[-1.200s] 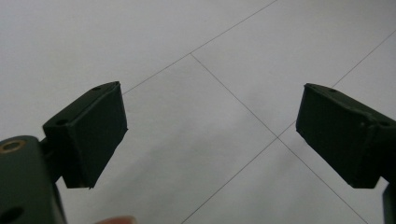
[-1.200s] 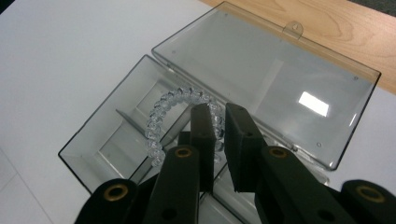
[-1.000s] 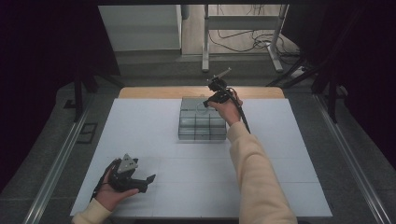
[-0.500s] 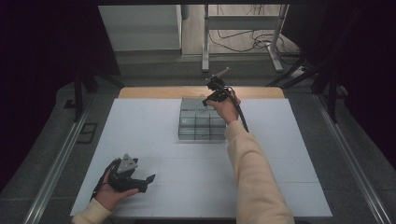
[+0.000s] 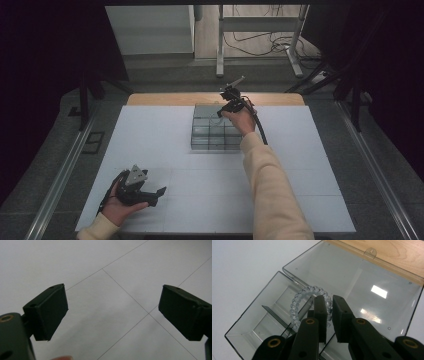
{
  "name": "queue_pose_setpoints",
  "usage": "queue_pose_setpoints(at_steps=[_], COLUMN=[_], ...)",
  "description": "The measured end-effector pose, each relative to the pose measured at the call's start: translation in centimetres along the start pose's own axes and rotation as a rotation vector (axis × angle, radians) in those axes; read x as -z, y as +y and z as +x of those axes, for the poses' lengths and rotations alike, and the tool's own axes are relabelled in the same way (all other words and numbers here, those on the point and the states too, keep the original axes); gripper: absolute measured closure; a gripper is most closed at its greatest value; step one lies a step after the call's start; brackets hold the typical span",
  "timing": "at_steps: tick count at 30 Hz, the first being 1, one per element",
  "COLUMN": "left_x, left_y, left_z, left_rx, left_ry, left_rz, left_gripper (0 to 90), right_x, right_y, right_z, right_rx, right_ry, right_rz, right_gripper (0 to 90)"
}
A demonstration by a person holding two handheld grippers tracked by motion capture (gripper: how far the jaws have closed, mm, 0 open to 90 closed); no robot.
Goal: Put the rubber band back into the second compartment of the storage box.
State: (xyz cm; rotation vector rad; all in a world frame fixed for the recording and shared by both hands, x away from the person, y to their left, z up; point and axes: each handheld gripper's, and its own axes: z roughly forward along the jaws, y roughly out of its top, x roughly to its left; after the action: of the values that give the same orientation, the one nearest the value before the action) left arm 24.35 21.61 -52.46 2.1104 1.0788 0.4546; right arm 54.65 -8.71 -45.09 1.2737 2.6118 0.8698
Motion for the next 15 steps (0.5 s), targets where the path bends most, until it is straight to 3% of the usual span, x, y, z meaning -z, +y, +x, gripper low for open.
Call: queue_pose_setpoints(at_steps=[15], left_x=[0.0], left_y=[0.0], left_z=[0.0], left_rx=[-0.003], left_ry=[0.0], left_rz=[0.002], left_gripper=[9.5], right_x=[-1.4], right_y=[-1.2], right_z=[0.0], right_rx=[0.003], right_ry=[-0.015], right_rz=[0.036], right_gripper=[81.3])
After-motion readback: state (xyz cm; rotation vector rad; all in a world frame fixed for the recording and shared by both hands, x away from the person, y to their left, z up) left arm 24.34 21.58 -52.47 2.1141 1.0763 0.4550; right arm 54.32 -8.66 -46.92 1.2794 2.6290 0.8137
